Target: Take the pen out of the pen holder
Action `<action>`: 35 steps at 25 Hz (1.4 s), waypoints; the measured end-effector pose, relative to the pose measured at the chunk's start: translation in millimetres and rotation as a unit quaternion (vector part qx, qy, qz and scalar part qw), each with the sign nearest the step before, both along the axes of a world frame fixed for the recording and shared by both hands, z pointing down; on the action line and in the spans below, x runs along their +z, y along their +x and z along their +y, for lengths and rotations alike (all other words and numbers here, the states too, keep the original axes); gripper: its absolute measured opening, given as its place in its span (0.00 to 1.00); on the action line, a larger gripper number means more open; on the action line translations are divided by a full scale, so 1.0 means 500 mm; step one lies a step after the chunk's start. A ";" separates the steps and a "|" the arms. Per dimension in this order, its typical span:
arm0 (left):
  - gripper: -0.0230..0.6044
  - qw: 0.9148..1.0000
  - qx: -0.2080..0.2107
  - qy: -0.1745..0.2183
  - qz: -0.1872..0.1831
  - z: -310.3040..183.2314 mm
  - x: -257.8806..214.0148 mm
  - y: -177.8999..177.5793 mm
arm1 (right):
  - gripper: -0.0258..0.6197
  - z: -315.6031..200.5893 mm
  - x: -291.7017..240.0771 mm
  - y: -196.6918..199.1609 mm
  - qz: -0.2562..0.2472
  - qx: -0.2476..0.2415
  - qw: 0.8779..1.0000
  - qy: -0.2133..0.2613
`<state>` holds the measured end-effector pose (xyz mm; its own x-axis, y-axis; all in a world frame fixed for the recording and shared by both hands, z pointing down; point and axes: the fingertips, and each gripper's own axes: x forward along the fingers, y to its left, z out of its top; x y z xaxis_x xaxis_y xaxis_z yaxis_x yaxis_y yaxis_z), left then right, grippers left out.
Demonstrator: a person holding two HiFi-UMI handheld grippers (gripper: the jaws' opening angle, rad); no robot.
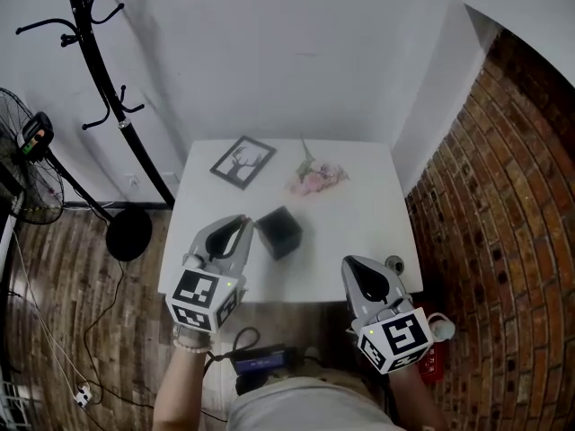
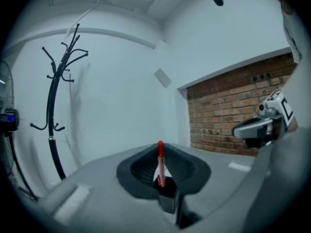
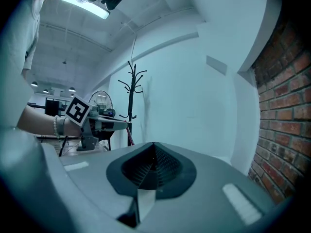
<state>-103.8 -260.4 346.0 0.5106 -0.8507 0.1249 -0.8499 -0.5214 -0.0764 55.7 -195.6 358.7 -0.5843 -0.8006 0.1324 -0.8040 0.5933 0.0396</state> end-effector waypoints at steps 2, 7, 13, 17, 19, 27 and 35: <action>0.08 1.000 0.000 -0.006 -0.009 0.016 0.003 -0.001 | 0.04 -0.004 -0.005 0.005 0.000 0.002 1.000 0.003; 0.08 1.000 -0.014 0.006 -0.018 0.040 -0.015 -0.014 | 0.04 -0.016 -0.018 0.023 -0.002 0.010 1.000 0.009; 0.08 0.998 -0.027 0.033 -0.040 0.059 -0.049 -0.023 | 0.04 -0.027 -0.032 0.036 -0.003 0.015 1.000 0.016; 0.08 0.998 -0.033 0.035 -0.035 0.074 -0.064 -0.025 | 0.04 -0.034 -0.040 0.039 -0.006 0.016 1.000 0.020; 0.08 0.998 -0.039 0.030 -0.038 0.082 -0.062 -0.025 | 0.04 -0.037 -0.043 0.041 -0.008 0.017 1.000 0.023; 0.08 0.997 -0.059 0.020 -0.040 0.100 -0.049 -0.042 | 0.04 -0.047 -0.047 0.058 -0.003 0.021 0.999 0.025; 0.09 0.997 -0.058 0.017 -0.057 0.119 -0.044 -0.034 | 0.04 -0.050 -0.044 0.066 -0.003 0.030 0.999 0.021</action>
<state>-120.7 -200.8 324.2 0.3929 -0.9079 0.1461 -0.8892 -0.4156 -0.1912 88.7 -220.4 336.6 -0.5356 -0.8390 0.0955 -0.8384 0.5419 0.0582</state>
